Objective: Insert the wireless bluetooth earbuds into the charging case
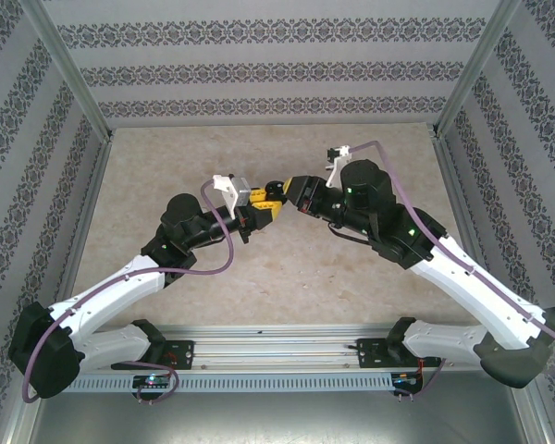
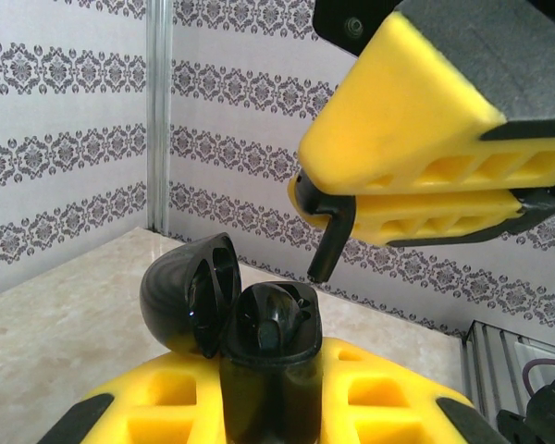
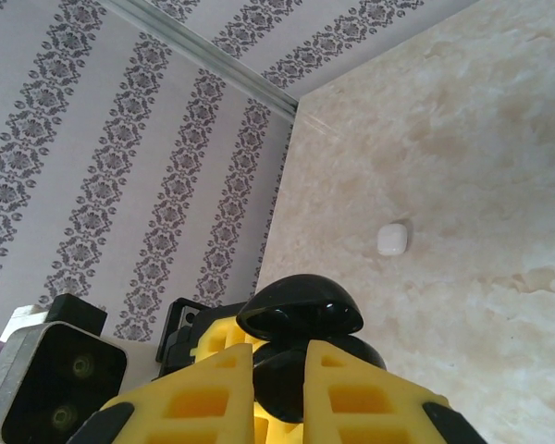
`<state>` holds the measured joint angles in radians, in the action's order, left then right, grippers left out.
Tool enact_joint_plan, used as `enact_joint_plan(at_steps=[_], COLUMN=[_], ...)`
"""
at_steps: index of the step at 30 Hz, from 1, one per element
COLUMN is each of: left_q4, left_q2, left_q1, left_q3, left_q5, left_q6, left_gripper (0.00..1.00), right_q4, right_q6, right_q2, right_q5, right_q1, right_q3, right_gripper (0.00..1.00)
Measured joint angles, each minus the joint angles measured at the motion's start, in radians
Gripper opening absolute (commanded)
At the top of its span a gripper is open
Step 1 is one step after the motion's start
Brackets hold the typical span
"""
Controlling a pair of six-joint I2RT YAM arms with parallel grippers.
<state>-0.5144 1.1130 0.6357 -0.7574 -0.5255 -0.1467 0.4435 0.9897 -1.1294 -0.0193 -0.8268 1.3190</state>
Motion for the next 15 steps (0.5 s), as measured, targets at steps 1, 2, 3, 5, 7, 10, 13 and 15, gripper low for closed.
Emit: enact_joint_plan(at_steps=[1, 2, 3, 5, 7, 10, 13, 15], left_q4=[0.000, 0.000, 0.000, 0.000, 0.000, 0.000, -0.002, -0.002], left_q2=[0.000, 0.000, 0.000, 0.000, 0.000, -0.002, -0.004, -0.007], left_q1=[0.000, 0.000, 0.000, 0.000, 0.000, 0.000, 0.000, 0.000], left_q3=[0.000, 0.000, 0.000, 0.001, 0.002, 0.003, 0.007, 0.011], left_q5=[0.000, 0.000, 0.000, 0.000, -0.001, 0.000, 0.000, 0.000], left_q6=[-0.002, -0.004, -0.008, -0.012, -0.015, -0.018, -0.019, -0.019], left_gripper=[0.00, 0.00, 0.00, 0.00, 0.00, 0.00, 0.00, 0.00], right_q4=[-0.003, -0.007, -0.013, -0.020, -0.023, -0.022, -0.021, -0.017], right_q6=[0.000, 0.000, 0.000, 0.000, 0.000, 0.000, 0.000, 0.000], right_q2=[-0.004, -0.007, -0.011, -0.016, -0.020, -0.027, -0.032, -0.033], right_q5=[0.002, 0.005, 0.005, 0.008, 0.009, 0.014, 0.023, 0.029], right_q1=[-0.004, -0.008, -0.010, -0.014, -0.014, -0.019, -0.023, -0.027], right_q3=[0.000, 0.000, 0.000, 0.000, 0.001, 0.001, 0.001, 0.001], right_gripper=[0.15, 0.14, 0.14, 0.15, 0.15, 0.14, 0.14, 0.15])
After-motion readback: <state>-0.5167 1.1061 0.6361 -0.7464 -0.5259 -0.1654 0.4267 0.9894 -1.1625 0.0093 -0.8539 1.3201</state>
